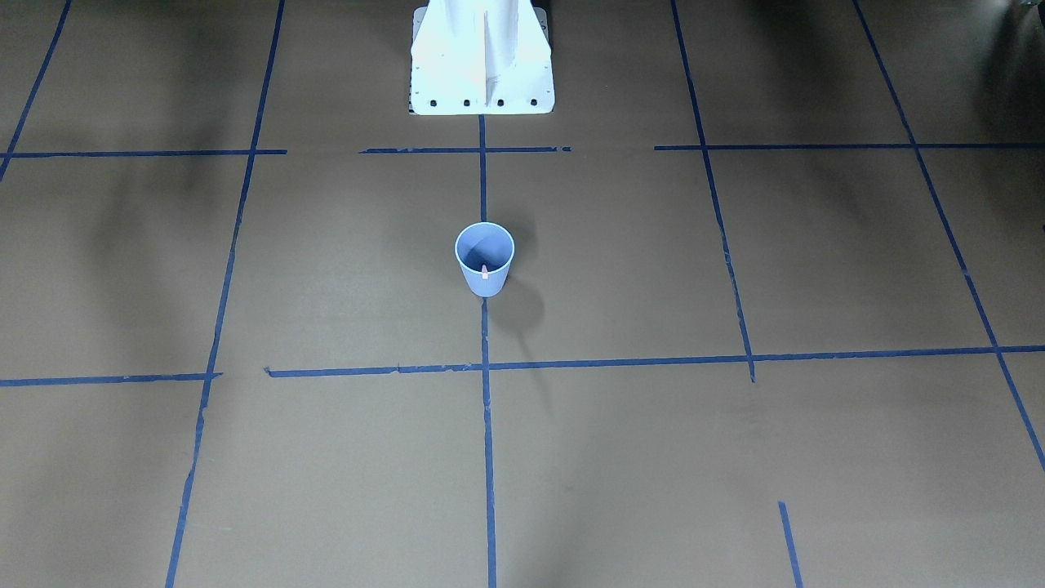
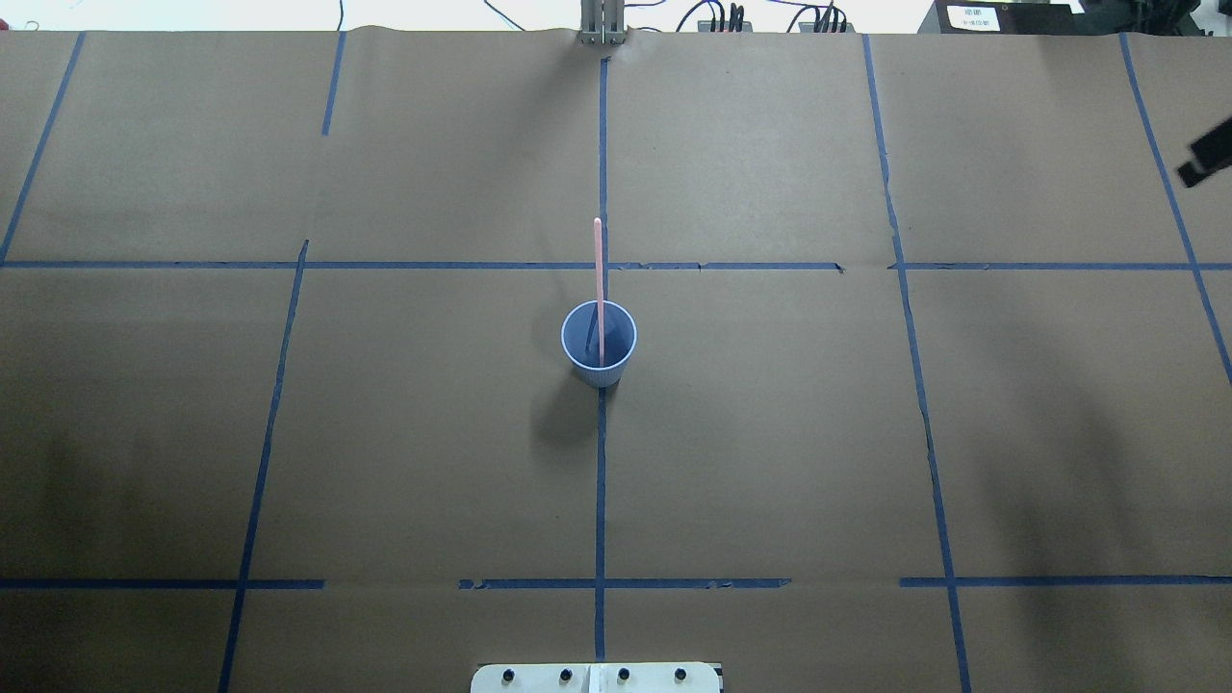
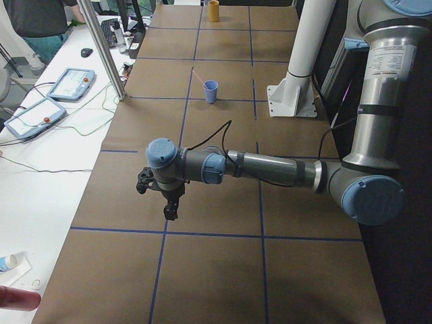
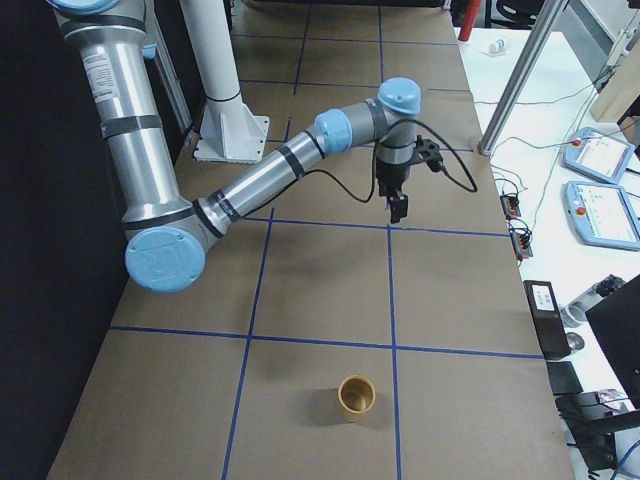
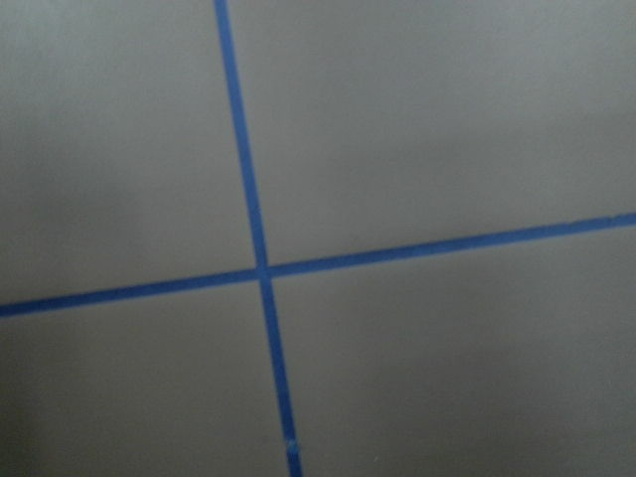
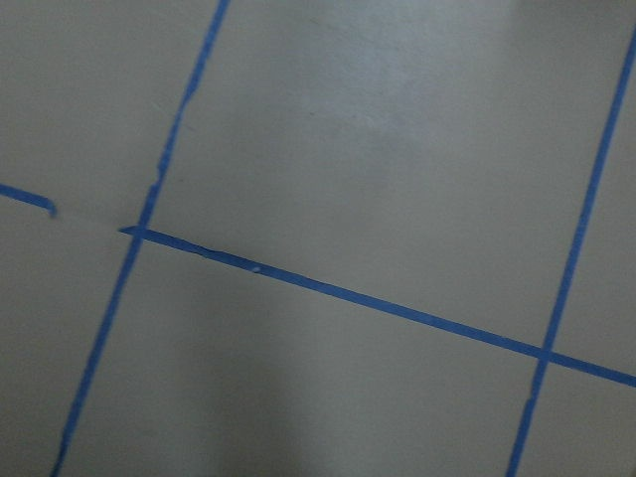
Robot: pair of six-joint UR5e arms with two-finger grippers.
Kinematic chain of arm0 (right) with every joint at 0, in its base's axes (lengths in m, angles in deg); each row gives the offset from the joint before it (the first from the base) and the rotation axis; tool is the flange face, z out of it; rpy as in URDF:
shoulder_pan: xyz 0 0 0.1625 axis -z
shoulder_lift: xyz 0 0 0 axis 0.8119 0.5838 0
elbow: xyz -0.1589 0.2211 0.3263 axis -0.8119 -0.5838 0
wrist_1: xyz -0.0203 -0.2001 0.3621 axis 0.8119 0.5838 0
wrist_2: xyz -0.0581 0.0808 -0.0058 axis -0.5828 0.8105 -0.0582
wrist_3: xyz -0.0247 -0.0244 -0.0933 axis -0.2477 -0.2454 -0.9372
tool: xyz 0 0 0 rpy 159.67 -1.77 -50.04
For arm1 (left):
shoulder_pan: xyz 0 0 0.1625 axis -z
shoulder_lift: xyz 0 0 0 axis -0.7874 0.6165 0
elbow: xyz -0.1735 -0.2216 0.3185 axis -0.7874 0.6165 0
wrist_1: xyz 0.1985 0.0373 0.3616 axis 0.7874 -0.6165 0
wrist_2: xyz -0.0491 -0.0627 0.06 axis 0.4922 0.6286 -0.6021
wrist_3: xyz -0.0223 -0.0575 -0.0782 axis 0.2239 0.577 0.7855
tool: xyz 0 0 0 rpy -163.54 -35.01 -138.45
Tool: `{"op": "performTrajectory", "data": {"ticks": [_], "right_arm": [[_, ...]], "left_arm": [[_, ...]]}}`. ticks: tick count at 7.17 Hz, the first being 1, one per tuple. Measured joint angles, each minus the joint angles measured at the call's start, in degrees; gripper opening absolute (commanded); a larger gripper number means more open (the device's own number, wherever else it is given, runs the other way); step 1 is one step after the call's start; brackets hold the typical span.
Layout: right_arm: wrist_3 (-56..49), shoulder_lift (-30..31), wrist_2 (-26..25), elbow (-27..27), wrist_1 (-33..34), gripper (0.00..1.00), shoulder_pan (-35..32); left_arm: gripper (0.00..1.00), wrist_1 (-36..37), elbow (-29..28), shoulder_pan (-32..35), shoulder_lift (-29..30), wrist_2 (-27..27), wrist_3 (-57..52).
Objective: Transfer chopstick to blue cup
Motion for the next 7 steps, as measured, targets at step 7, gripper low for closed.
{"op": "performTrajectory", "data": {"ticks": [7], "right_arm": [[-5.6,10.6,4.2,-15.5,-10.7,1.00,-10.1]], "left_arm": [[1.00,0.0,-0.2,0.1,-0.9,0.6,-0.1]]}}
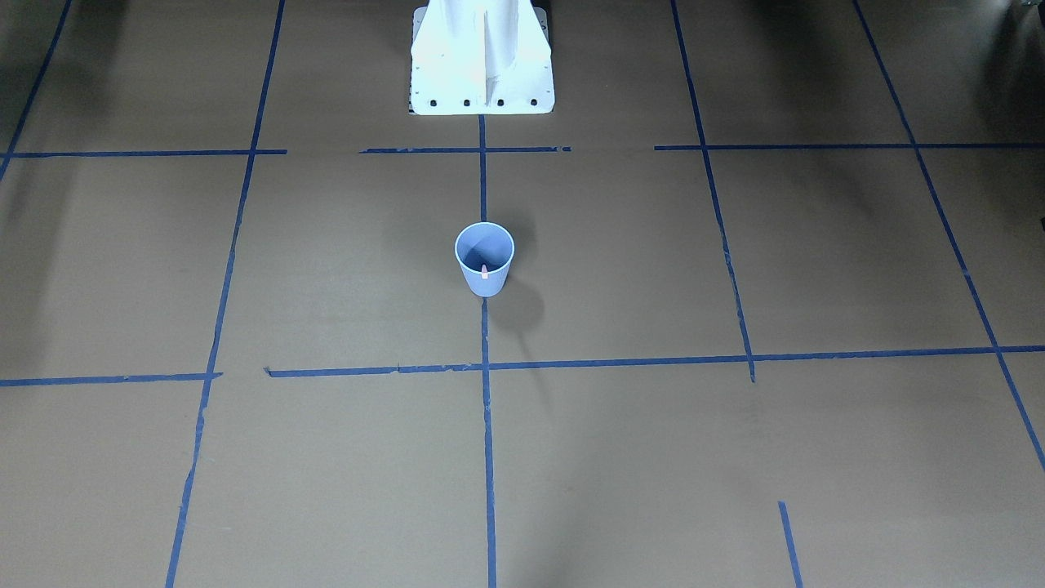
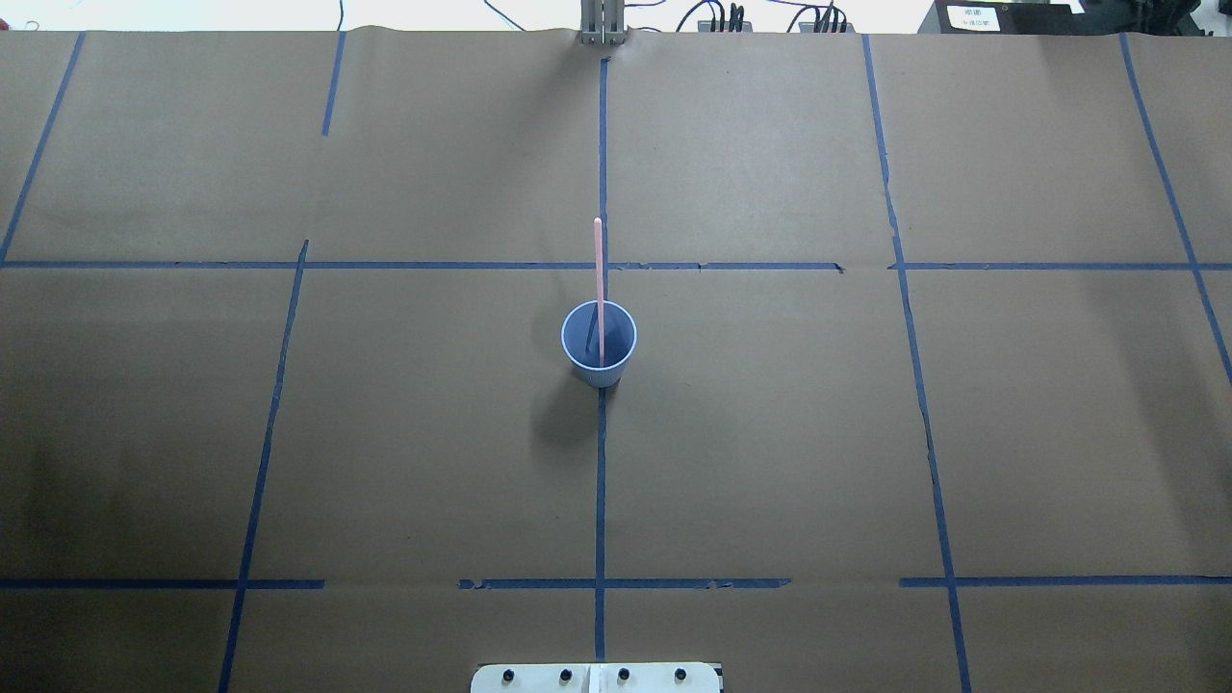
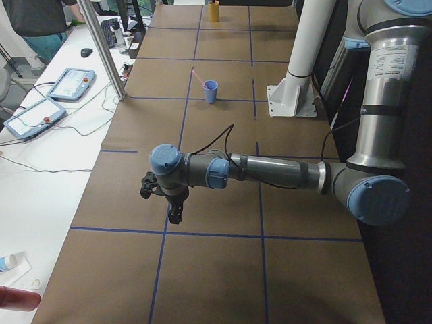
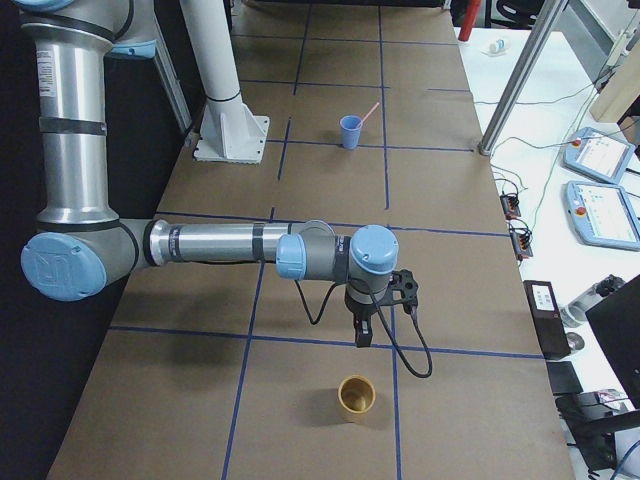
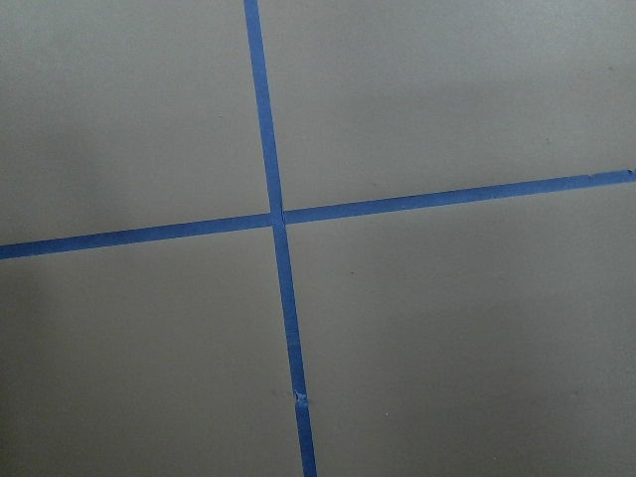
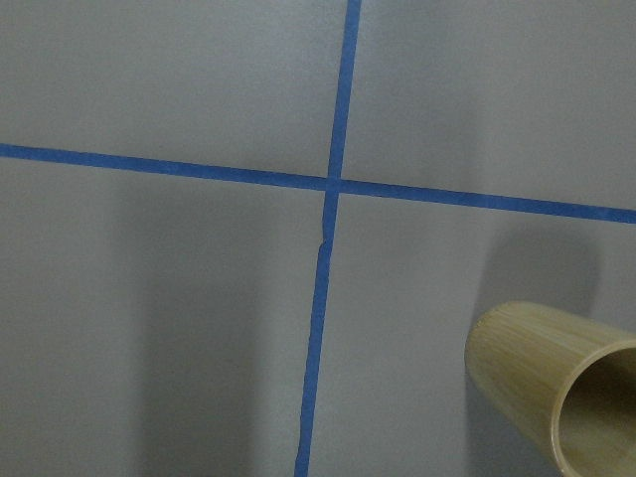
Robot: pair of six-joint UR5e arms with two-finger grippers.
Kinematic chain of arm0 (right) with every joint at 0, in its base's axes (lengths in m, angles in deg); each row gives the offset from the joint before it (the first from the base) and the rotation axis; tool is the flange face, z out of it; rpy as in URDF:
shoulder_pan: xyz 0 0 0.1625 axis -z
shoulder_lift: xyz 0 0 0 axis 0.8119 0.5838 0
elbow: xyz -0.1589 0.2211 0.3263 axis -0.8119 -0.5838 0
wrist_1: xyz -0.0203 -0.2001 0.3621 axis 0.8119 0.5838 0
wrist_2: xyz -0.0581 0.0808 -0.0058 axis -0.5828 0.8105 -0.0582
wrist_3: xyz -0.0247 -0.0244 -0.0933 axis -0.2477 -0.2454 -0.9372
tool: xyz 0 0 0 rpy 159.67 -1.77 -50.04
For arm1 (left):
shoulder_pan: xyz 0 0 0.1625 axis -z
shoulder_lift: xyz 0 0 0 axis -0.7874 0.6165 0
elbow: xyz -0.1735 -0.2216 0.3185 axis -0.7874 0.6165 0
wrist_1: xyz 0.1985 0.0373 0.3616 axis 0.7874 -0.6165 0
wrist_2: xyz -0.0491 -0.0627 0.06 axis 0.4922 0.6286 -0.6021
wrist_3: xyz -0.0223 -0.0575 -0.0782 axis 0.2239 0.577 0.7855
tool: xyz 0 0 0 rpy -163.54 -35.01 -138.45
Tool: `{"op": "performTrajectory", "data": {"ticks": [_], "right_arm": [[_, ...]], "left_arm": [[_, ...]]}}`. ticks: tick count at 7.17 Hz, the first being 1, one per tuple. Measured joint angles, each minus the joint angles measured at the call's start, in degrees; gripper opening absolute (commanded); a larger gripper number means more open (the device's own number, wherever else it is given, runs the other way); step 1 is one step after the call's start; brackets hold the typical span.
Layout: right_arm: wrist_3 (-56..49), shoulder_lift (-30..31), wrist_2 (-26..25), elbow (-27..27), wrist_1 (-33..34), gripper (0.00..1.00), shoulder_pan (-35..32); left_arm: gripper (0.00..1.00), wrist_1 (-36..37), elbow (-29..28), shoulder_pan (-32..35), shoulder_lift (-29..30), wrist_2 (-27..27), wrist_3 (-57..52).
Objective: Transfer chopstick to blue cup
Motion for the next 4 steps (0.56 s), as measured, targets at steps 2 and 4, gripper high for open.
{"op": "performTrajectory", "data": {"ticks": [2,4], "right_arm": [[0.3,0.1,3.1,-3.2,-0.9,1.00,-1.7],[0.4,0.1,3.7,-3.9,-1.0,1.00,-2.2]], "left_arm": [[1.00,0.5,-0.2,0.0,-0.1,-0.2,0.0],[1.00,0.7,-0.7,0.6,-0.7,-0.3,-0.6]]}}
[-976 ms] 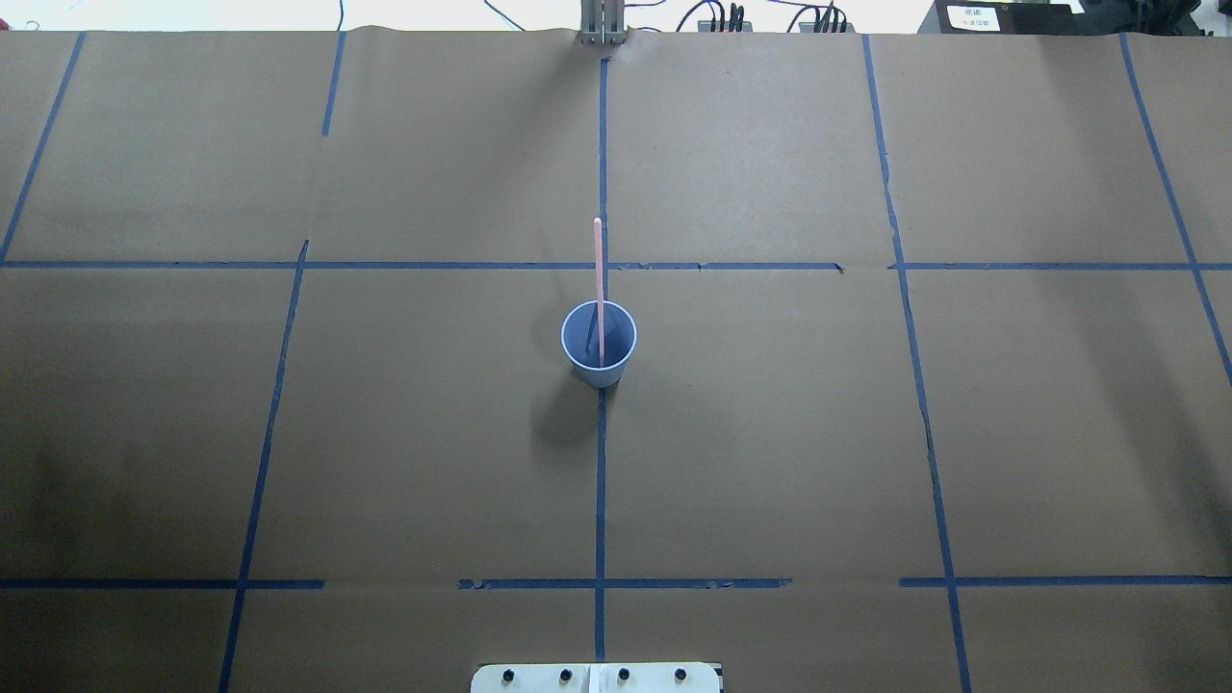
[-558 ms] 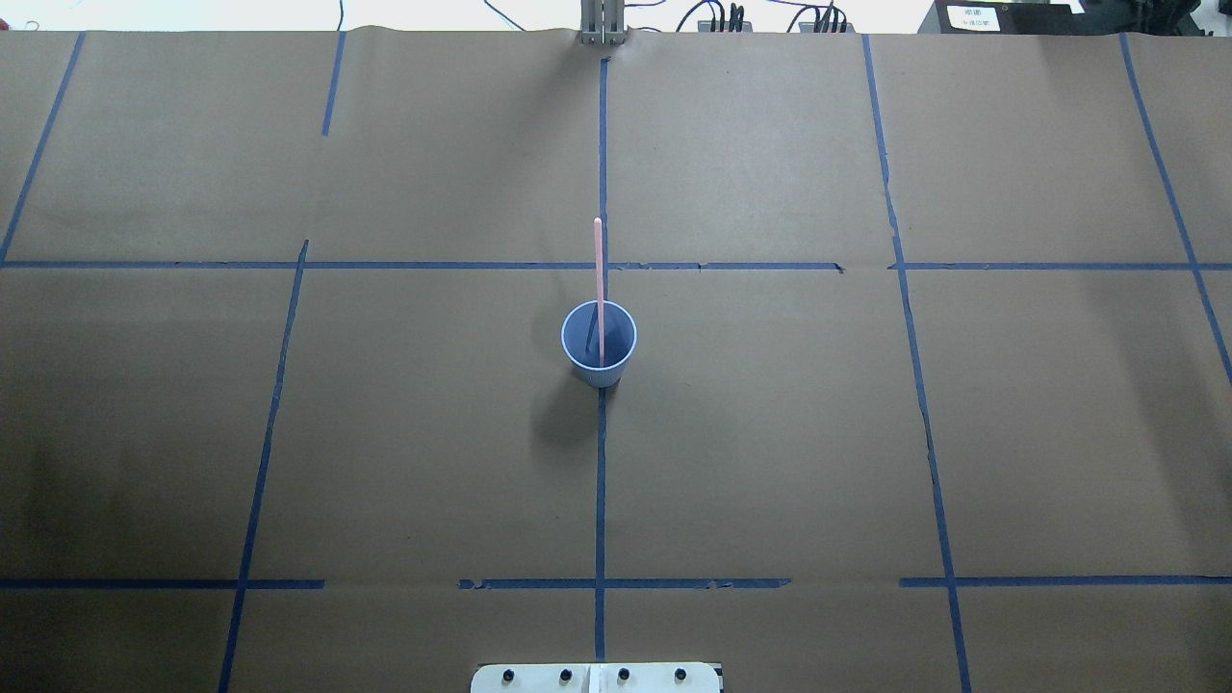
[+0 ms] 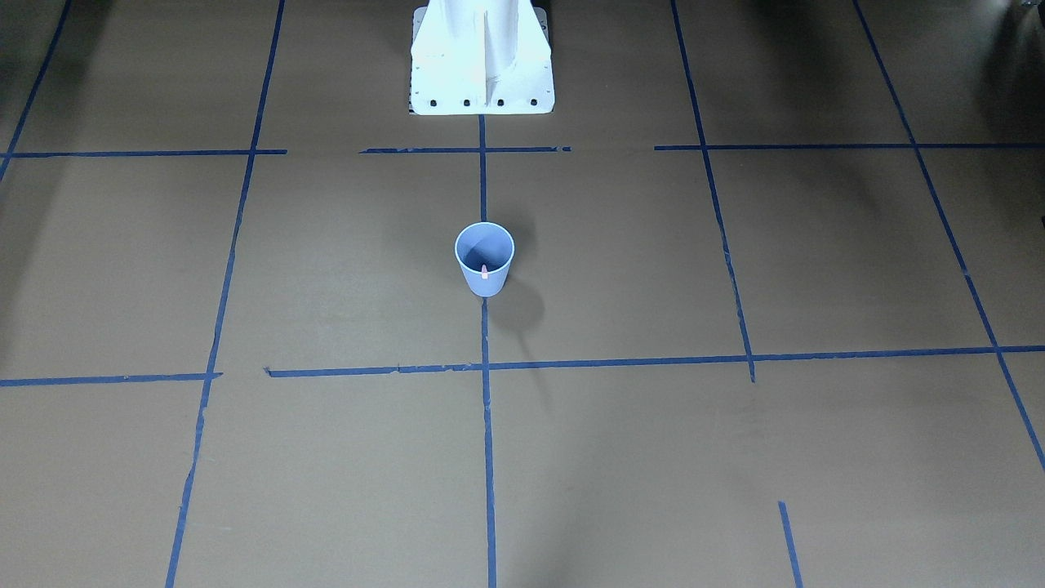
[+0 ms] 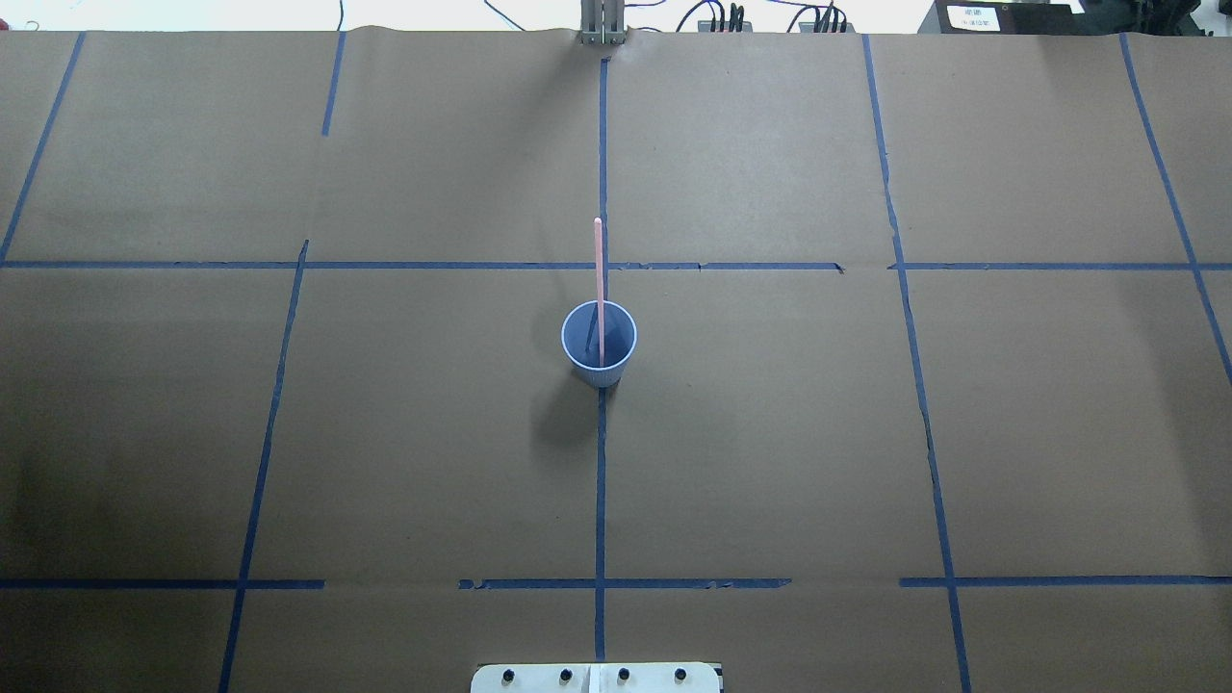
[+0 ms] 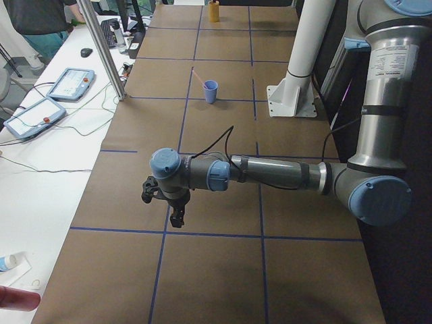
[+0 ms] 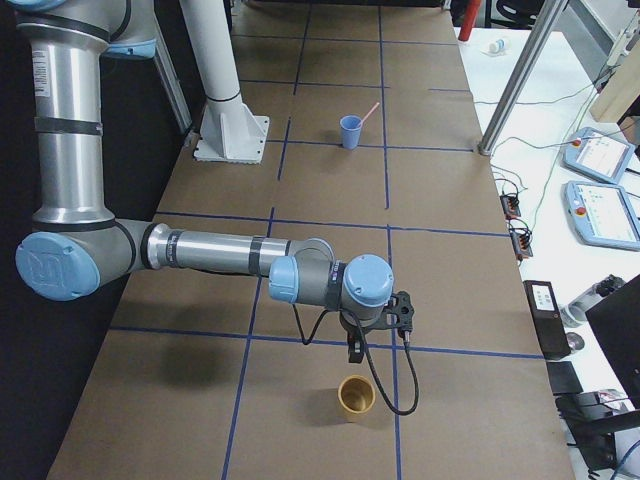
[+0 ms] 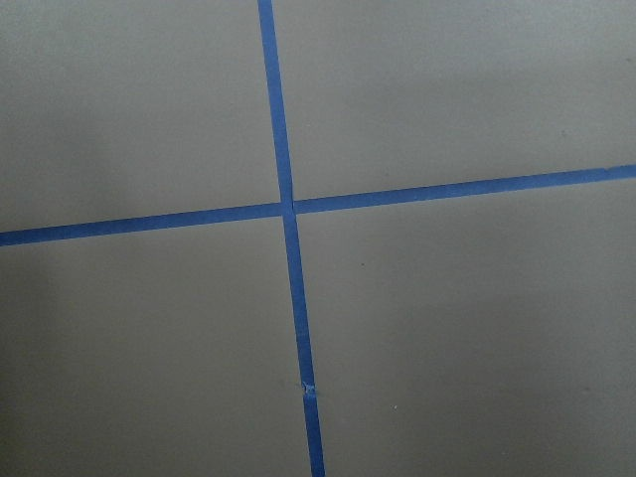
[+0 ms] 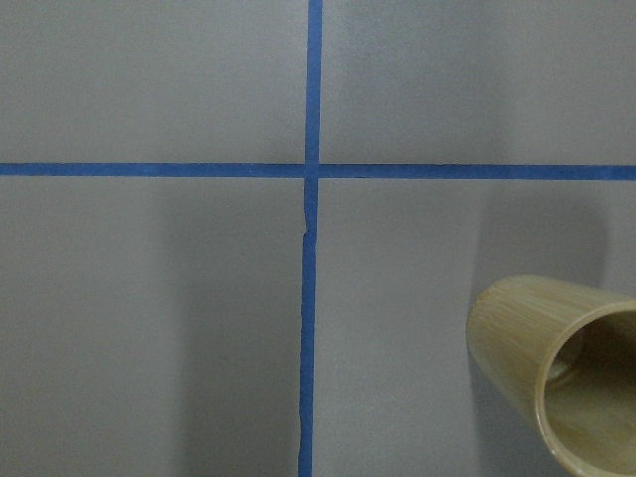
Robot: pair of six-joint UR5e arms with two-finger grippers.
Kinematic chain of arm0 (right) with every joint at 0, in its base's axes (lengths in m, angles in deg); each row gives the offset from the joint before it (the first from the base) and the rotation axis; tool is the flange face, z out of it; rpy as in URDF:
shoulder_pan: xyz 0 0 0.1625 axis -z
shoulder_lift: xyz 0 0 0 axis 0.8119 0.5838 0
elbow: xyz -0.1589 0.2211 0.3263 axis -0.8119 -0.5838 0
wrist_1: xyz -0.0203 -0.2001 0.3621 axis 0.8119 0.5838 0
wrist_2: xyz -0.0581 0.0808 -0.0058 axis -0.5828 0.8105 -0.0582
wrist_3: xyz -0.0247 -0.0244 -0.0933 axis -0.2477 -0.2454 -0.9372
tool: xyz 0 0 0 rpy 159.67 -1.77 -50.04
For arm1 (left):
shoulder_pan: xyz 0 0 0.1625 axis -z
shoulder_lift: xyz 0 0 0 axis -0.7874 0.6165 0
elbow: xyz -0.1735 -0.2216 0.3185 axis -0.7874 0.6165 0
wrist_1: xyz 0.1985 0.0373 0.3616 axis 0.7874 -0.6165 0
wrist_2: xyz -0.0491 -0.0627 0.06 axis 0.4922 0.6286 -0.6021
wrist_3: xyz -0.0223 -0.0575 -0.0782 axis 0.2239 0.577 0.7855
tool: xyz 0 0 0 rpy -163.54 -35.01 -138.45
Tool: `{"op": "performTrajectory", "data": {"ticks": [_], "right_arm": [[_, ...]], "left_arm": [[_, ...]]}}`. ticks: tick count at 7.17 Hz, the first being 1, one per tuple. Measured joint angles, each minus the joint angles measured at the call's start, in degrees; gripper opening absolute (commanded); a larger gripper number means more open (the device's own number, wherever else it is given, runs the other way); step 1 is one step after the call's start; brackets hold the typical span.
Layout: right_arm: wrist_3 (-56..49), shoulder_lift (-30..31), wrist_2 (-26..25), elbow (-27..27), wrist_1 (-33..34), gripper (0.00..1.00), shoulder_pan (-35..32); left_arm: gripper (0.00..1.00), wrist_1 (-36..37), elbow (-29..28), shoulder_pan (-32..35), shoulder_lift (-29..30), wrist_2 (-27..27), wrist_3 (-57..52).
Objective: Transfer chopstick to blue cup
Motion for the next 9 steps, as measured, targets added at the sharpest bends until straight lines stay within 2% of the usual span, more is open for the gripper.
{"op": "performTrajectory", "data": {"ticks": [9], "right_arm": [[0.8,-0.2,-0.3,-0.3,-0.2,1.00,-1.4]], "left_arm": [[1.00,-0.1,-1.6,5.1,-2.9,-0.3,-2.7]]}}
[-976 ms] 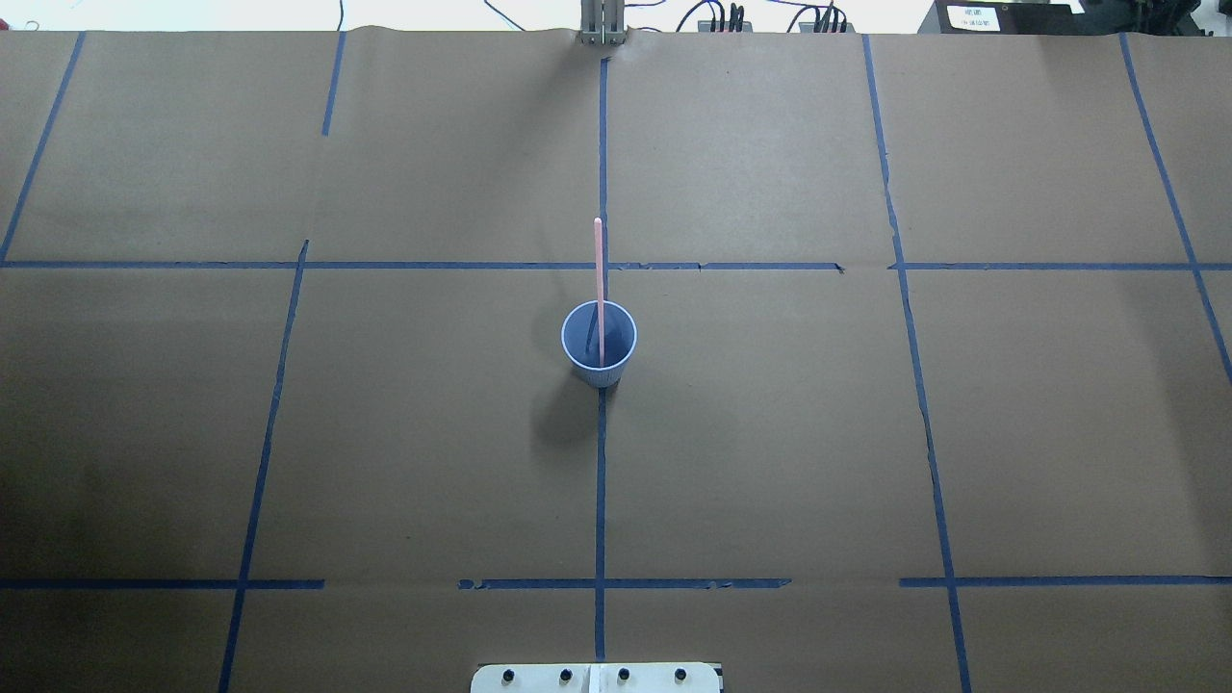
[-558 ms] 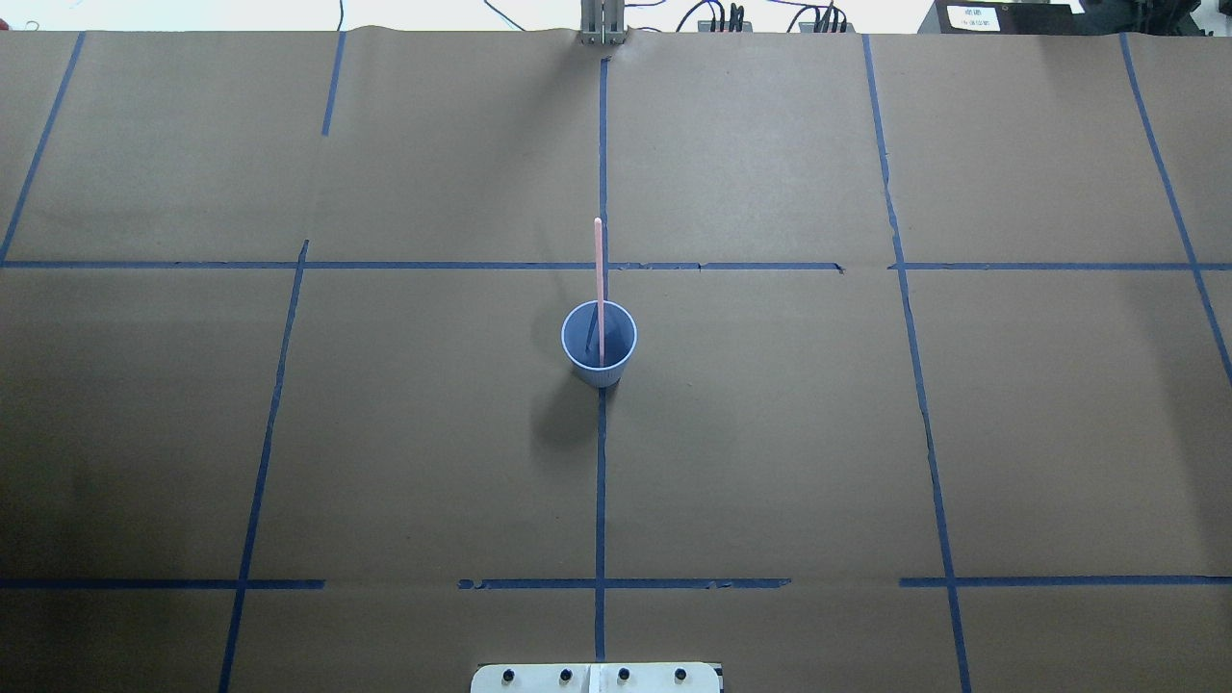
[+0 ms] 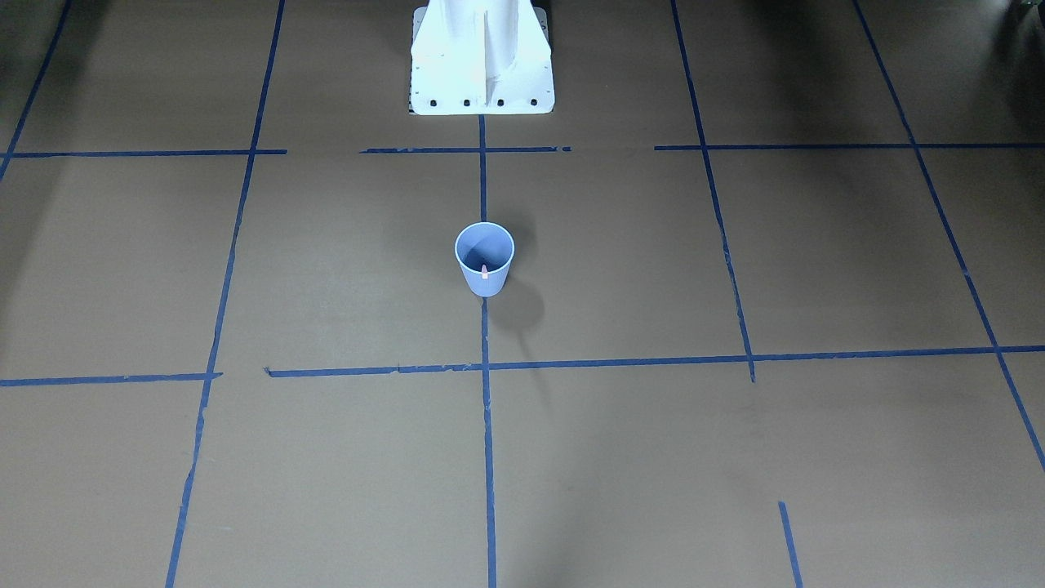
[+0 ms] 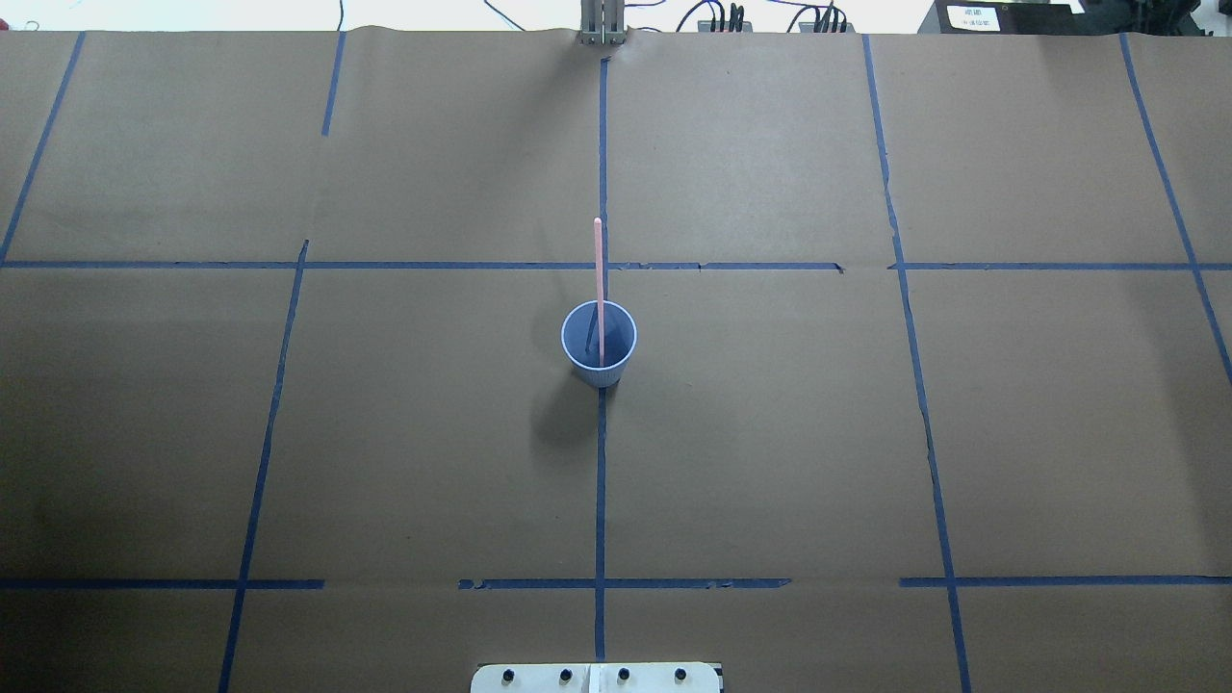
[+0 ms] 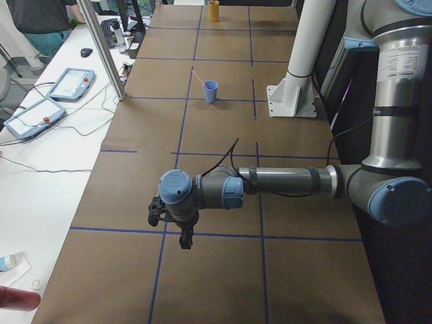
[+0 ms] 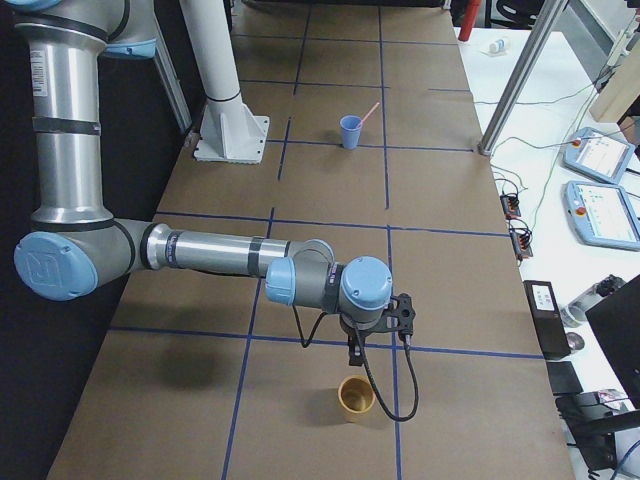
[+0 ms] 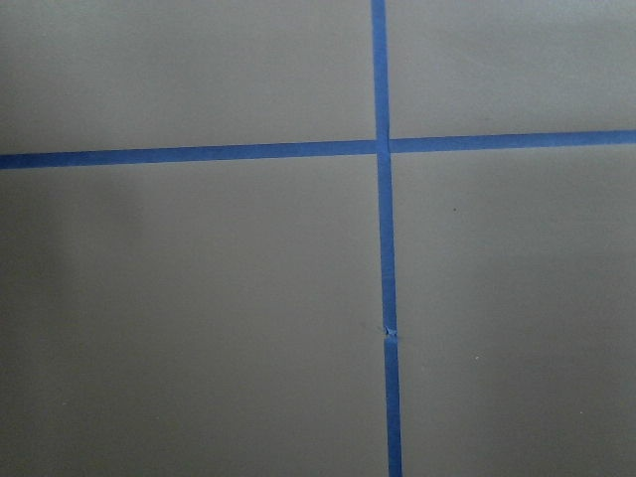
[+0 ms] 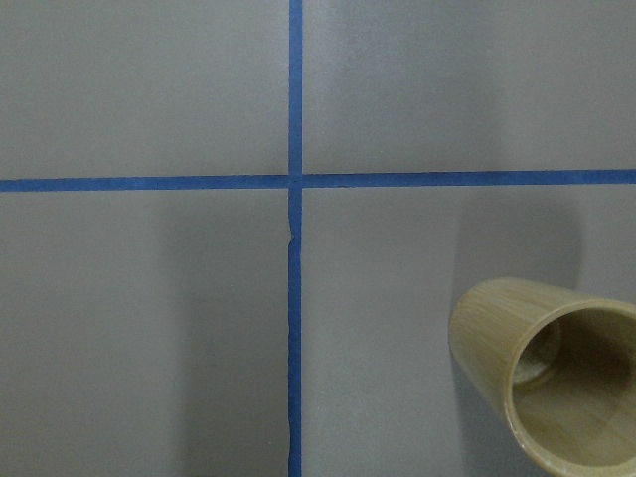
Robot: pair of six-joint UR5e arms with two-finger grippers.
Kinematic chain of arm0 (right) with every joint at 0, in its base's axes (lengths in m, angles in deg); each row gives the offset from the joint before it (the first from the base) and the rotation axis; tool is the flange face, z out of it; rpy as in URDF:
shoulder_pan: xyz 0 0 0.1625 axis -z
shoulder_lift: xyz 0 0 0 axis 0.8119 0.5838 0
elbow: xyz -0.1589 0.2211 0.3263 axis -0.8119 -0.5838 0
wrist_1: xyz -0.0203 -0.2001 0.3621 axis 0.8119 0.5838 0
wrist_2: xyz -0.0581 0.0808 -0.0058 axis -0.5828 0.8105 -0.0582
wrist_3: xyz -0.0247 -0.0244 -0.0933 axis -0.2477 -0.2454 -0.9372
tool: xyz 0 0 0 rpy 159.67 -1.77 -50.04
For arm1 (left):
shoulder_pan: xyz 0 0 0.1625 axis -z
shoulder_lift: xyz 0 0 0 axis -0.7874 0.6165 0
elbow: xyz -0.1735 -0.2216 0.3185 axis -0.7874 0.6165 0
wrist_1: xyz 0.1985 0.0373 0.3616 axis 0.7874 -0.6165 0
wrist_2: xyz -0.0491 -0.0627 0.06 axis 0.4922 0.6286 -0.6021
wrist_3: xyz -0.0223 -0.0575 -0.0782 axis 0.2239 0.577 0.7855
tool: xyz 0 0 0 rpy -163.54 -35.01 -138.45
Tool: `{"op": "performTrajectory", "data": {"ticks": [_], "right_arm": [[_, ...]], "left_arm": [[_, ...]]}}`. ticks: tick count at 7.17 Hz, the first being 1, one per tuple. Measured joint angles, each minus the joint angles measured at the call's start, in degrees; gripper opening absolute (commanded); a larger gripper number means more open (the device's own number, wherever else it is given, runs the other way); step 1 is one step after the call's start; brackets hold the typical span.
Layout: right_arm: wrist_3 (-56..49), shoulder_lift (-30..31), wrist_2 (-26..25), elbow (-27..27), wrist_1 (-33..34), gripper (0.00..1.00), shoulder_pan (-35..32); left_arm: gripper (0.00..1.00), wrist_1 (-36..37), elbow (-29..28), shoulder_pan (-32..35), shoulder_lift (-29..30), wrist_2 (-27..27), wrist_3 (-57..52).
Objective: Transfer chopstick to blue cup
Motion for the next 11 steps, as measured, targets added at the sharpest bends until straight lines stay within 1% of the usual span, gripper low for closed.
{"op": "performTrajectory", "data": {"ticks": [4,11], "right_arm": [[2.8,0.3,-1.6,0.0,-2.7,1.00,0.0],[2.9,-0.2,-1.9,0.1,-3.0,1.00,0.0]], "left_arm": [[1.00,-0.1,0.1,0.6,0.1,0.0,0.0],[1.00,-0.1,0.1,0.6,0.1,0.0,-0.1]]}}
